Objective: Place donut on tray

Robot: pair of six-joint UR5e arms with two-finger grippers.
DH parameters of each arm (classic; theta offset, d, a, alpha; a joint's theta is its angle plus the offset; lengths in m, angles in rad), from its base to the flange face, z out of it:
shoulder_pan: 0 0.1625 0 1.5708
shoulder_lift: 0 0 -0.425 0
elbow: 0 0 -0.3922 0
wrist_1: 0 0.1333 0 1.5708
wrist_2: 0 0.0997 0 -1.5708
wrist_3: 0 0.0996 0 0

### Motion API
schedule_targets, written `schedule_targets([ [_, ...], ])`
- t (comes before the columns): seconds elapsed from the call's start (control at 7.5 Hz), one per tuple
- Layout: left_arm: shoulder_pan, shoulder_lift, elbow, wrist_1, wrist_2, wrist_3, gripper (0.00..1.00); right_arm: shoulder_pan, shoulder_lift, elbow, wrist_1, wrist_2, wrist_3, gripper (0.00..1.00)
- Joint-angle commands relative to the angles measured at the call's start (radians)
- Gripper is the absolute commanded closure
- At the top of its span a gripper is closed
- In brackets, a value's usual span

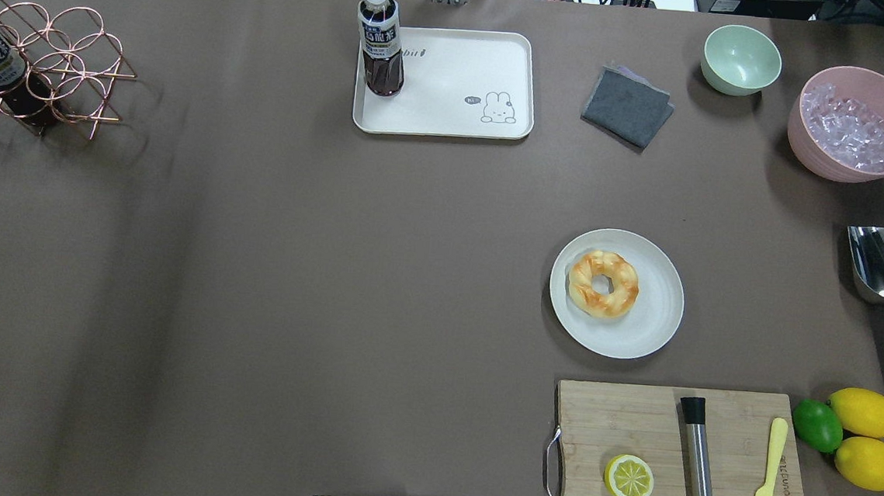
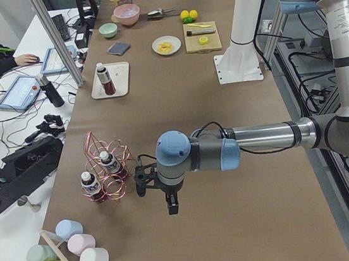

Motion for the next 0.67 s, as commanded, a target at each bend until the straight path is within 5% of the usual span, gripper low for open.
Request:
schedule_targets([
  [0.0,0.002,-0.013,0.0,0.003,-0.002,-0.004,0.02,0.0,0.015,-0.002,-0.007,-0.002,0.0,0.0],
  [0.53,0.005,-0.014,0.007,-0.002,-0.001,-0.003,0.02,0.0,0.027,-0.01,-0.007,-0.002,0.002,0.0],
])
